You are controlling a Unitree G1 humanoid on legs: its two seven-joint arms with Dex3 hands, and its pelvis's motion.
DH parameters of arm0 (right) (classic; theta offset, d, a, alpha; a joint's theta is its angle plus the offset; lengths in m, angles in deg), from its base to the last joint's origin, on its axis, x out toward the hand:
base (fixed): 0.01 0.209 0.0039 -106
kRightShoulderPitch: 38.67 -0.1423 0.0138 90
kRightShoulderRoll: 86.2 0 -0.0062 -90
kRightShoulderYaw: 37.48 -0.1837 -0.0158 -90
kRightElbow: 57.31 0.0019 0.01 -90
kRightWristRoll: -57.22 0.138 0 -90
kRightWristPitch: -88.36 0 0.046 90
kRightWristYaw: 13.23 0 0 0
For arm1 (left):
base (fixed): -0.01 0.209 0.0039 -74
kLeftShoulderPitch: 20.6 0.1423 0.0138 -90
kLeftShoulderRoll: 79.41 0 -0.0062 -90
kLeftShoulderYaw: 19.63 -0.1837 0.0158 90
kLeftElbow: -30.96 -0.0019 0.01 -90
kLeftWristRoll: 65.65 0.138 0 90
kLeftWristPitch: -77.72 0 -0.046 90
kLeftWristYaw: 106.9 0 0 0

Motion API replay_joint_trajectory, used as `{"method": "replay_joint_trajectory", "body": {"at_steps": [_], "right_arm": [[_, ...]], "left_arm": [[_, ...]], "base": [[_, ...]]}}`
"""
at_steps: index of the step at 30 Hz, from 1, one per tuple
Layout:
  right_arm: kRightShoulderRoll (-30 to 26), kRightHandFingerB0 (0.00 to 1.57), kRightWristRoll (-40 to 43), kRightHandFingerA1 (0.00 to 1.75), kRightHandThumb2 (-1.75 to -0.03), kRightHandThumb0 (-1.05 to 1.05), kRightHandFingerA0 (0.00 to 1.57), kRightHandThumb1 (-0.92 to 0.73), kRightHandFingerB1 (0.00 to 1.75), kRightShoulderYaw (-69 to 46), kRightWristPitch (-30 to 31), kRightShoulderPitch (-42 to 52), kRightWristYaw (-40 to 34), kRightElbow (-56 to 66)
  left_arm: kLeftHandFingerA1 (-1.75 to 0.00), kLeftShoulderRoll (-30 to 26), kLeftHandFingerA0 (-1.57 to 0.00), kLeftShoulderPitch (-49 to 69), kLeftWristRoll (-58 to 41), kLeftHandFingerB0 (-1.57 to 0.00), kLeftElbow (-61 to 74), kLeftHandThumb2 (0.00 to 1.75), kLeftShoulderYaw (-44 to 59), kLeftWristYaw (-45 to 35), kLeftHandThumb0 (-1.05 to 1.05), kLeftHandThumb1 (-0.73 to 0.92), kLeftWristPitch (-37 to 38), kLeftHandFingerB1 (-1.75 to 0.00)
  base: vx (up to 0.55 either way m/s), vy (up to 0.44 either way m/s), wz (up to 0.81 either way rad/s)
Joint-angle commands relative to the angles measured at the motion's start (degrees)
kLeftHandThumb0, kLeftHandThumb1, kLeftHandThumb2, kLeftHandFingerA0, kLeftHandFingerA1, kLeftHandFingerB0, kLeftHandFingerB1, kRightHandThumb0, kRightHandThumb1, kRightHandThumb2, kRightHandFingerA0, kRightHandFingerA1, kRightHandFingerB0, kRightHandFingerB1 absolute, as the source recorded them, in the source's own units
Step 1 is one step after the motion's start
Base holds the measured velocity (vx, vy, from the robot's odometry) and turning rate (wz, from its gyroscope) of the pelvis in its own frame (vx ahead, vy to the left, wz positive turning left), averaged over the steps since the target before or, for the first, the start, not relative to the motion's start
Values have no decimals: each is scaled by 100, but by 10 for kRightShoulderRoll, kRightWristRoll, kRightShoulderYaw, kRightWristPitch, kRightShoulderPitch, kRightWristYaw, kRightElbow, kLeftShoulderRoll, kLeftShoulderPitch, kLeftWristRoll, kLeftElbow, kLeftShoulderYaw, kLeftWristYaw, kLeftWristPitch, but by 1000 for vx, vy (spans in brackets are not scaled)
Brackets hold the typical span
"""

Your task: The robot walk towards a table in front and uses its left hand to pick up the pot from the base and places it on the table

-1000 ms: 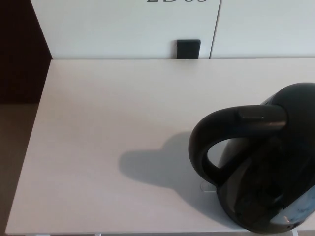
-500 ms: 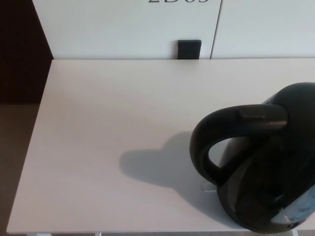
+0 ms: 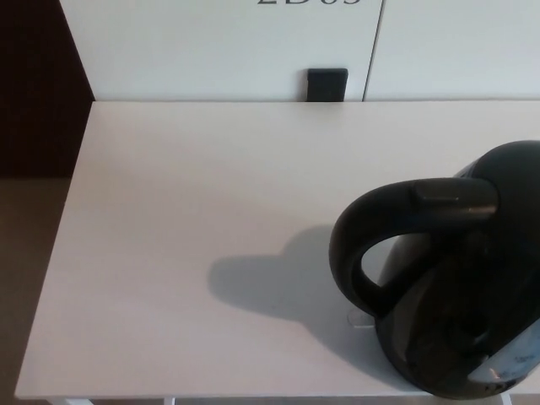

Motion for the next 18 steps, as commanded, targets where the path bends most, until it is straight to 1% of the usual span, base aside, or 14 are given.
{"method": "replay_joint_trajectory", "body": {"at_steps": [1, 2, 3, 6, 9, 10, 11, 12, 16, 18], "right_arm": [[-3, 43, -4, 45, -58, -31, 48, -58, 41, 2, 10, -5, -6, -9], [-2, 46, -7, 43, -57, -32, 49, -58, 41, 5, 14, -14, -8, -12], [-1, 46, -12, 44, -57, -32, 49, -58, 41, 9, 15, -22, -9, -15], [-1, 44, -11, 45, -58, -33, 49, -58, 41, 10, 13, -26, -7, -18], [-1, 44, -10, 45, -58, -33, 49, -58, 41, 11, 13, -26, -8, -19], [-1, 43, -8, 43, -57, -30, 47, -59, 40, 11, 17, -22, -5, -9], [-1, 43, -6, 42, -58, -30, 46, -60, 40, 12, 20, -19, -2, -3], [-1, 43, -6, 42, -58, -30, 46, -60, 40, 12, 23, -19, -2, -1], [-2, 43, -5, 42, -58, -30, 46, -60, 40, 13, 24, -19, -2, -1], [-4, 41, -13, 41, -57, -32, 45, -60, 39, 20, 26, -25, -2, 4]], "left_arm": [[-31, -23, -18, 10, -176, -16, 591, 58, -135, 48, -18, 49, -182, -29], [-50, -35, -9, -20, -134, -9, 593, 88, -200, 2, -16, 36, -198, -50], [-50, -38, -10, -42, -99, -10, 587, 86, -244, -31, -17, 33, -204, -50], [-51, -31, -12, -56, -74, -11, 580, 85, -272, -44, -17, 31, -210, -51], [-51, -32, -12, -55, -75, -11, 587, 85, -273, -39, -17, 31, -217, -51], [-50, -4, -8, -93, -24, -8, 556, 85, -345, -53, -17, 32, -248, -49], [-51, 16, -10, -116, 10, -10, 537, 84, -388, -56, -17, 29, -266, -50], [-51, 25, -10, -126, 25, -10, 530, 84, -404, -50, -17, 29, -273, -50], [-51, 21, -10, -129, 25, -10, 538, 84, -413, -38, -17, 29, -288, -50], [-50, 52, -10, -175, 74, -9, 499, 82, -470, -31, -19, 25, -309, -50]], "base": [[0, 0, 0], [0, 0, 0], [0, 0, 0], [0, 0, 0], [0, 0, 0], [0, 0, 0], [0, 0, 0], [0, 0, 0], [0, 0, 0], [0, 0, 0]]}}
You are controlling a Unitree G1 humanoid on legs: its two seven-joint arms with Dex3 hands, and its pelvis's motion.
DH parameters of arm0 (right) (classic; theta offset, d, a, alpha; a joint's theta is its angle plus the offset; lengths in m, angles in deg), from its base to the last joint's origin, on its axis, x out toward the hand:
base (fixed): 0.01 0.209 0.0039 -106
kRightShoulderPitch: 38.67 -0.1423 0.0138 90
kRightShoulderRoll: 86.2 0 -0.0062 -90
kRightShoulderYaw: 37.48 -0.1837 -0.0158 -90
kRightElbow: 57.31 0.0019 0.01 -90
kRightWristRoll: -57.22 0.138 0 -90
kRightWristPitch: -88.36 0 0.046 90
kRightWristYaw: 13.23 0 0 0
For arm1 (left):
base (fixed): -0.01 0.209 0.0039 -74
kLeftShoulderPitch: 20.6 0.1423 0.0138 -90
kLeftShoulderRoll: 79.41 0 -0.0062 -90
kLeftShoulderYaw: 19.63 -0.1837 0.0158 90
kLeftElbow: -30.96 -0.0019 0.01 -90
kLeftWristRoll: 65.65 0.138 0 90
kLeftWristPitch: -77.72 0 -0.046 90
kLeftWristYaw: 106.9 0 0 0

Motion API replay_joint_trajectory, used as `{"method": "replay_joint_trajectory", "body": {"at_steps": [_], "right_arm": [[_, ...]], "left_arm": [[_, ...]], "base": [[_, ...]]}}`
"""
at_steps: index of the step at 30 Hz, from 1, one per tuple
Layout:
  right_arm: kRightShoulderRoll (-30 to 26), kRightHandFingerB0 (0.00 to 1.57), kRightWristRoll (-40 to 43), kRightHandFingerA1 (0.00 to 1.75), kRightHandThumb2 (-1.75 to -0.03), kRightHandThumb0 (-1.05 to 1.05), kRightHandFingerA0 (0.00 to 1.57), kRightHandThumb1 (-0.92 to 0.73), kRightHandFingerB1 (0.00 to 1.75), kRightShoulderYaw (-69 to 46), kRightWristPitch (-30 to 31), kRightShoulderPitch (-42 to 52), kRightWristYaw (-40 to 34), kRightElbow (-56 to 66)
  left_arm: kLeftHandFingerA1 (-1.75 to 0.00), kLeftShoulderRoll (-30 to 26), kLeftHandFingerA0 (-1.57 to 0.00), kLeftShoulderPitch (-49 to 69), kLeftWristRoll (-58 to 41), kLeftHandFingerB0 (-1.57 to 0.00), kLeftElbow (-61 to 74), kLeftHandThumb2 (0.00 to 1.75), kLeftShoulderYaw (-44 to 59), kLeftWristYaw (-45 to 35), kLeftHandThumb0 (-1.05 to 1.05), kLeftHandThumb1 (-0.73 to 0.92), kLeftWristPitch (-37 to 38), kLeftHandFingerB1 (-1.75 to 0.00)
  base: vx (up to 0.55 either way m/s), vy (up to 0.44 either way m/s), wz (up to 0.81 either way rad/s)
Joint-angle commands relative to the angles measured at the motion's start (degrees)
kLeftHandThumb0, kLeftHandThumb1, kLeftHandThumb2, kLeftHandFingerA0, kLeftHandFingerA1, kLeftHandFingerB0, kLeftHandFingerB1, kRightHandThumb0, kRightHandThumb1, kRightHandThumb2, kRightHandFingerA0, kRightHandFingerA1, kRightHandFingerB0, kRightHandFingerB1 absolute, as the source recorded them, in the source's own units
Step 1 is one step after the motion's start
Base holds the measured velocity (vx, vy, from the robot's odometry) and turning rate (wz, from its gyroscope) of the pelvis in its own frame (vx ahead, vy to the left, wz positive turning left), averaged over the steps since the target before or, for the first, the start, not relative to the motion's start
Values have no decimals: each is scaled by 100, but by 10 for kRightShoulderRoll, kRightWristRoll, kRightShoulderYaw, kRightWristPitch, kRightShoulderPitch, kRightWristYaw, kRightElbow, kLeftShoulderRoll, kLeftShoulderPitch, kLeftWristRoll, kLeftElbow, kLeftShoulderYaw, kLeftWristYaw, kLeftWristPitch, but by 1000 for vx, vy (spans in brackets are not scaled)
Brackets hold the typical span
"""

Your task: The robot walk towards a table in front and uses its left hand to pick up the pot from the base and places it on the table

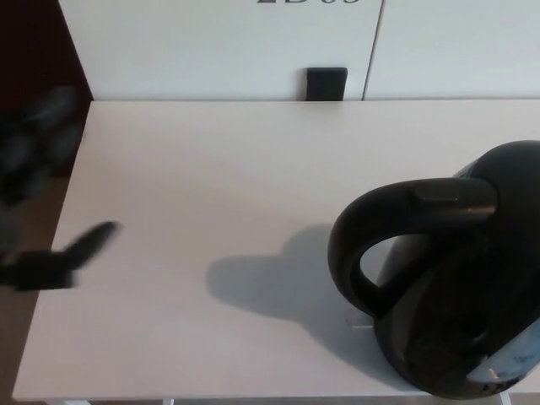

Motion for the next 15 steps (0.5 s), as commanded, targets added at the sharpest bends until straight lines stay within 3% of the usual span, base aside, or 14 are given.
{"method": "replay_joint_trajectory", "body": {"at_steps": [1, 10, 15], "right_arm": [[-7, 41, -12, 41, -57, -32, 45, -60, 39, 8, 26, -8, -3, 5], [-11, 42, -24, 41, -57, -36, 44, -60, 39, 18, 35, -7, -8, 19], [-10, 46, -30, 46, -57, -34, 52, -58, 40, 22, 22, -16, -17, 4]], "left_arm": [[-50, 26, -10, -105, 82, -9, 87, 82, -204, -16, -19, 25, -221, -50], [-50, 38, -7, -127, 75, -7, 80, 82, -243, -3, -19, 25, -261, -49], [-50, 56, -9, -139, 114, -9, 62, 80, -288, 11, -21, 21, -264, -50]], "base": [[0, 0, 0], [0, 0, 0], [0, 0, 0]]}}
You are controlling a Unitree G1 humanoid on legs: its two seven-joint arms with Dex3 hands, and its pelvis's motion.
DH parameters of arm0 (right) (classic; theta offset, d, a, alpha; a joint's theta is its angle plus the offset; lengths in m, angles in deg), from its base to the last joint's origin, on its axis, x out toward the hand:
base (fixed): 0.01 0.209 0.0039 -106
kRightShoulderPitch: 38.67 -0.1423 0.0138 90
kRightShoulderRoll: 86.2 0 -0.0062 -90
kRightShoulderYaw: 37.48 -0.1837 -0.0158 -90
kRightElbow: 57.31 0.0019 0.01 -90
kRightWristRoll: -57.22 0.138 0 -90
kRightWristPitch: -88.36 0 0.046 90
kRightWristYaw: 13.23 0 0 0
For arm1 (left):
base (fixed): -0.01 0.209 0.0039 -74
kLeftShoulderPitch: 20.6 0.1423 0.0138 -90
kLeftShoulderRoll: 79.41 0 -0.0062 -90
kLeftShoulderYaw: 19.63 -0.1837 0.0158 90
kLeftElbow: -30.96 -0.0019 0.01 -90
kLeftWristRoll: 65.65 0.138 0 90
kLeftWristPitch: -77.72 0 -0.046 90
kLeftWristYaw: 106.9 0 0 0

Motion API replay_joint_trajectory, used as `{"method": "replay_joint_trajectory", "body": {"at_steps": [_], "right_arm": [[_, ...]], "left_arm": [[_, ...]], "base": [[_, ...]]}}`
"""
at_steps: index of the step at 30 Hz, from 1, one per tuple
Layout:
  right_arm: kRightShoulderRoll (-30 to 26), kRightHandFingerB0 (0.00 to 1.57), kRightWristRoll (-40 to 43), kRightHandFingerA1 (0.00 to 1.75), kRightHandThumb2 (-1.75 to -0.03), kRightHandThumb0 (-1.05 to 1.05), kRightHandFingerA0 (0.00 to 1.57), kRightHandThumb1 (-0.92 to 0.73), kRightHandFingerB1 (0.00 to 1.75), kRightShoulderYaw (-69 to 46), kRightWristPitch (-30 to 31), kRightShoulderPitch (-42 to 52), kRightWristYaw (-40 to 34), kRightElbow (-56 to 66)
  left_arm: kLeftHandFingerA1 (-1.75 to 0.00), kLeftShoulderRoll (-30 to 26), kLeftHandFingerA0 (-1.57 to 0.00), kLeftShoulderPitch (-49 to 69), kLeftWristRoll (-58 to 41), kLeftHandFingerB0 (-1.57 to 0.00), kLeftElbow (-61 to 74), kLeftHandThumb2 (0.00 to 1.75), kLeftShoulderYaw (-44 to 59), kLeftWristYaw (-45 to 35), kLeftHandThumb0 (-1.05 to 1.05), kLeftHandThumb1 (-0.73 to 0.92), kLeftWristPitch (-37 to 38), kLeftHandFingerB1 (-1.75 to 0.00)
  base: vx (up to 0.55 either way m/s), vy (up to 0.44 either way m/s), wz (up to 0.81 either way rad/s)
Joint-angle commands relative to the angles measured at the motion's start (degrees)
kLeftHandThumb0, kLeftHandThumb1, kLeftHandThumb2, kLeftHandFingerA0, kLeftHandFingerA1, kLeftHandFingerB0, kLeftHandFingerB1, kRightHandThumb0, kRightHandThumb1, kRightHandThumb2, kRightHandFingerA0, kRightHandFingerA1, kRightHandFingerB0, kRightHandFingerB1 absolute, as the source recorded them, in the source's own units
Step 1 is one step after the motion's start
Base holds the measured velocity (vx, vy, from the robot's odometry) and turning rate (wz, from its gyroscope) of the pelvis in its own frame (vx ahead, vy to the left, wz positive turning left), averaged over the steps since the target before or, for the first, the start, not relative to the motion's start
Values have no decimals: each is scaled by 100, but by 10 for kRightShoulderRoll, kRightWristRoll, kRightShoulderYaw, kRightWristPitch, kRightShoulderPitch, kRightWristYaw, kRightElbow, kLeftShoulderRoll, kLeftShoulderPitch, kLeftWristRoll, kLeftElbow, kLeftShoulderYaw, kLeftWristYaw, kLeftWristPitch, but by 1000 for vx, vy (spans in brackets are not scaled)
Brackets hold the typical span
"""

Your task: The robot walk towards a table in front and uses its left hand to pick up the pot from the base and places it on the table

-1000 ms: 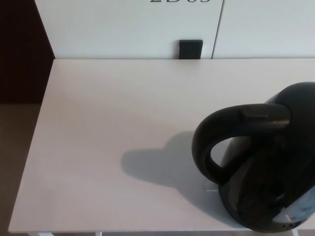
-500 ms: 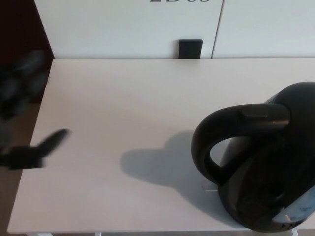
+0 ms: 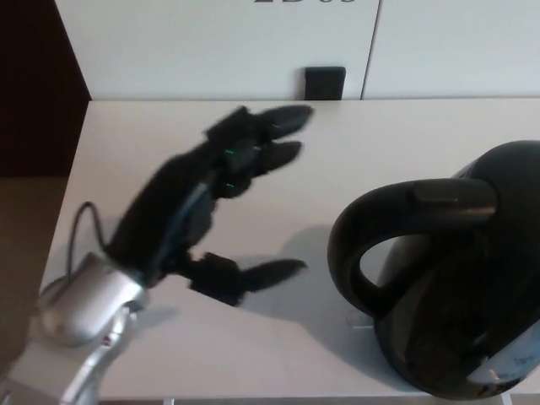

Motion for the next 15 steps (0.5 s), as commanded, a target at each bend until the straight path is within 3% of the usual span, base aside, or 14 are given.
{"method": "replay_joint_trajectory", "body": {"at_steps": [1, 7, 8, 11, 12, 15], "right_arm": [[-10, 46, -22, 46, -57, -34, 52, -58, 41, 7, 9, -7, -17, -4], [-11, 47, -28, 43, -58, -35, 48, -58, 41, 13, 10, -7, -20, -5], [-12, 37, -32, 54, -79, -42, 41, -44, 50, 15, 16, -8, -20, -3], [-14, 37, -34, 53, -79, -43, 40, -44, 50, 18, 15, -9, -22, -2], [-13, 47, -35, 42, -57, -36, 48, -58, 40, 19, 17, -8, -22, 0], [-14, 47, -36, 42, -57, -35, 48, -58, 40, 21, 18, -10, -22, 0]], "left_arm": [[-50, 11, -9, -24, 73, -9, 3, 80, -66, 15, -21, 21, -128, -50], [-50, 19, -9, -14, 83, -9, 10, 81, -85, 18, -21, 22, -139, -50], [-50, 22, -9, -13, 83, -9, 12, 81, -87, 17, -21, 22, -147, -50], [-50, 27, -9, -14, 88, -9, 16, 81, -89, 16, -21, 22, -158, -50], [-50, 28, -8, -14, 96, -8, 18, 82, -92, 18, -22, 23, -161, -50], [-50, 40, -9, -15, 118, -9, 17, 81, -103, 28, -22, 22, -163, -50]], "base": [[0, 0, 0], [0, 0, 0], [0, 0, 0], [0, 0, 0], [0, 0, 0], [0, 0, 0]]}}
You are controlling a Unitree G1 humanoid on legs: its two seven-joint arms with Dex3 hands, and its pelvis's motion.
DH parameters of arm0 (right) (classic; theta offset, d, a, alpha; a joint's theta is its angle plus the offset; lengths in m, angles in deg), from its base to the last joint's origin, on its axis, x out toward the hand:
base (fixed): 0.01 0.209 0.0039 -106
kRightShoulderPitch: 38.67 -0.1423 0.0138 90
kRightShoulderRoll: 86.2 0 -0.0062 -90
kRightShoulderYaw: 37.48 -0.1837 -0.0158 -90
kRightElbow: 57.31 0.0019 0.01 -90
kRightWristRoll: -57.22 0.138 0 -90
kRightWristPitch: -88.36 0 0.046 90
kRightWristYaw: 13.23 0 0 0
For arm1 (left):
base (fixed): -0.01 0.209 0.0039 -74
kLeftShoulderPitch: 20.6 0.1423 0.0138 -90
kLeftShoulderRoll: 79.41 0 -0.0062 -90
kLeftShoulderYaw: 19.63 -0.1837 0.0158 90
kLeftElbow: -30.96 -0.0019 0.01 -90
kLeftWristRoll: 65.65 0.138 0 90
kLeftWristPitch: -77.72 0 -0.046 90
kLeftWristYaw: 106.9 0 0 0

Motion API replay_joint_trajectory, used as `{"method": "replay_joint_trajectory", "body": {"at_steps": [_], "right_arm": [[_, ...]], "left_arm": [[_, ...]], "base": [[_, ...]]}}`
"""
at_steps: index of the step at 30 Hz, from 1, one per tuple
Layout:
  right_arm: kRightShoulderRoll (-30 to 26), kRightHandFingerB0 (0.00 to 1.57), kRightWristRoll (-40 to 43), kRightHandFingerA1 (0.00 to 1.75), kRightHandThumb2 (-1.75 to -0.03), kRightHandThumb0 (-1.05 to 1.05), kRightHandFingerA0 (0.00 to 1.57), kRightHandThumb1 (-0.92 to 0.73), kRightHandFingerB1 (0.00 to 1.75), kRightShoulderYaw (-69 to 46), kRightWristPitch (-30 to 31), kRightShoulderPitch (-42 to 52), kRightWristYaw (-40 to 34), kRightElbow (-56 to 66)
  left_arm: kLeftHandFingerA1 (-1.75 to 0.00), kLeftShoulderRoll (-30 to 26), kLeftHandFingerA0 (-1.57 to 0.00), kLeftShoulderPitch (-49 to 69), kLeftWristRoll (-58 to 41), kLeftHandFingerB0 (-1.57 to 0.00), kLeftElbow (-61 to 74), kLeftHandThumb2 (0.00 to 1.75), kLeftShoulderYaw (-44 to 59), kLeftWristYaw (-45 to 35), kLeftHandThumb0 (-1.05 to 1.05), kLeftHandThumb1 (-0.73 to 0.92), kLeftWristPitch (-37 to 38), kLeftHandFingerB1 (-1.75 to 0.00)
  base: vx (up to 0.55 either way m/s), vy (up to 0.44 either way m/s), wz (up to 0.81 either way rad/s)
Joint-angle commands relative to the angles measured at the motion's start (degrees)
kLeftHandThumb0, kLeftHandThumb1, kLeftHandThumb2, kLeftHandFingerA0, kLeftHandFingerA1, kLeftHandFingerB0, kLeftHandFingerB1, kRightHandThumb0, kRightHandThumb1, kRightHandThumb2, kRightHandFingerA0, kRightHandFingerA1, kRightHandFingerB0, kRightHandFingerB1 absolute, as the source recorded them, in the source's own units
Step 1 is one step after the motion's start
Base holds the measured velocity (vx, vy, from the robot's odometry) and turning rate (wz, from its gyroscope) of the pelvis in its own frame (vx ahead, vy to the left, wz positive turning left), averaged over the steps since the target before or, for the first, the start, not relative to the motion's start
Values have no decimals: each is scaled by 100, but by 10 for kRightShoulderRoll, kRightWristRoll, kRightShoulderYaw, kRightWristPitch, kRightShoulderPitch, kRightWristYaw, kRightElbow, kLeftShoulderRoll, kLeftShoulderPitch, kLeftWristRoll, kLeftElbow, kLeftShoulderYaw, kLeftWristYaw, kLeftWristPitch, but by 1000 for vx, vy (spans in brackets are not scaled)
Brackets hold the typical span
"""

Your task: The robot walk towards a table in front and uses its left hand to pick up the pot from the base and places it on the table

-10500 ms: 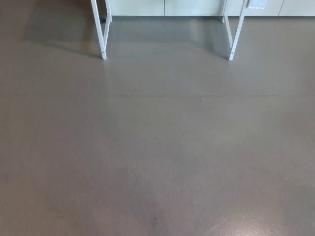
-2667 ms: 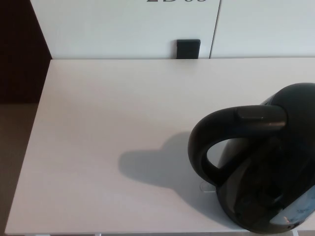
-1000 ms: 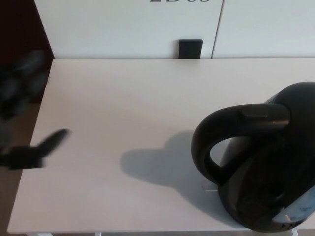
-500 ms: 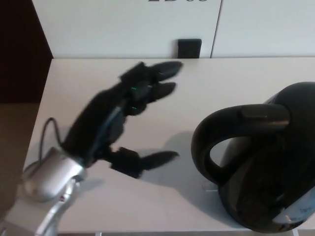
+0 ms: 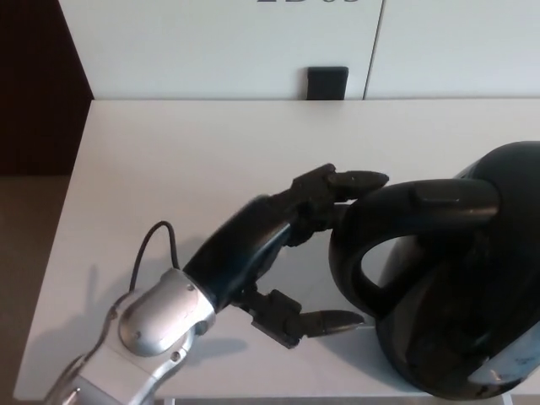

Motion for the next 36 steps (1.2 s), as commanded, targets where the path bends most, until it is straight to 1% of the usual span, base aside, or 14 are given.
{"method": "replay_joint_trajectory", "body": {"at_steps": [1, 4, 5, 8, 9, 16, 18, 21, 23, 29, 30, 31, 32, 36], "right_arm": [[-10, 47, -12, 42, -57, -35, 48, -58, 40, 4, 10, 1, -8, 3], [-9, 47, -12, 42, -57, -35, 48, -58, 40, 4, 8, 5, -9, 3], [-10, 47, -12, 42, -57, -35, 48, -59, 41, 5, 10, 5, -7, 7], [-9, 47, -14, 42, -58, -35, 47, -59, 40, 7, 13, 5, -4, 15], [-9, 37, -13, 53, -79, -41, 40, -44, 51, 8, 13, 5, -4, 15], [-11, 36, -18, 54, -81, -42, 40, -45, 50, 12, 21, 4, -4, 32], [-13, 46, -20, 42, -58, -37, 47, -60, 40, 14, 21, 5, -3, 39], [-13, 46, -20, 42, -58, -37, 47, -60, 40, 15, 24, 6, -3, 43], [-10, 47, -13, 43, -58, -37, 47, -59, 41, 12, 23, 4, 0, 46], [-10, 47, -14, 43, -58, -37, 47, -59, 41, 12, 29, 2, -2, 52], [-11, 39, -20, 53, -79, -43, 39, -45, 51, 14, 34, -4, -5, 55], [-11, 39, -20, 53, -79, -43, 39, -45, 51, 14, 35, -4, -5, 56], [-10, 41, -22, 54, -79, -43, 43, -45, 52, 15, 40, -5, -7, 62], [-10, 41, -22, 54, -79, -43, 43, -45, 52, 15, 43, -5, -7, 66]], "left_arm": [[-51, 13, -10, 2, 49, -10, 5, 80, -13, 19, -22, 21, -43, -50], [-51, 19, -10, 6, 56, -10, 8, 80, -15, 19, -22, 21, -45, -50], [-37, 22, -26, 5, 68, -20, 6, 62, -19, 26, -49, 36, -45, -35], [-37, 32, -27, 1, 100, -20, -3, 63, -29, 45, -51, 37, -43, -35], [-38, 37, -29, 1, 103, -22, -5, 63, -29, 49, -49, 37, -45, -35], [-39, 74, -32, -7, 134, -23, -21, 65, -27, 73, -52, 38, -56, -36], [-40, 83, -32, -13, 150, -23, -21, 65, -32, 82, -54, 38, -64, -36], [-40, 88, -32, -13, 159, -23, -22, 65, -31, 82, -54, 38, -66, -36], [-38, 121, -59, -16, 173, -33, -32, 56, -44, 107, -55, 50, -69, -32], [-38, 136, -59, -16, 189, -33, -31, 56, -44, 108, -55, 50, -79, -32], [-63, 151, -128, -23, 228, -54, -54, 65, -77, 139, -33, 79, -61, -37], [-63, 154, -128, -24, 233, -54, -57, 65, -80, 142, -33, 79, -59, -37], [-89, 160, -131, -20, 243, -79, -59, 64, -92, 149, -28, 75, -64, -44], [-89, 165, -131, -18, 251, -79, -61, 64, -93, 151, -28, 75, -64, -44]], "base": [[0, 0, 0], [0, 0, 0], [0, 0, 0], [0, 0, 0], [0, 0, 0], [0, 0, 0], [0, 0, 0], [0, 0, 0], [0, 0, 0], [0, 0, 0], [0, 0, 0], [0, 0, 0], [0, 0, 0], [0, 0, 0]]}}
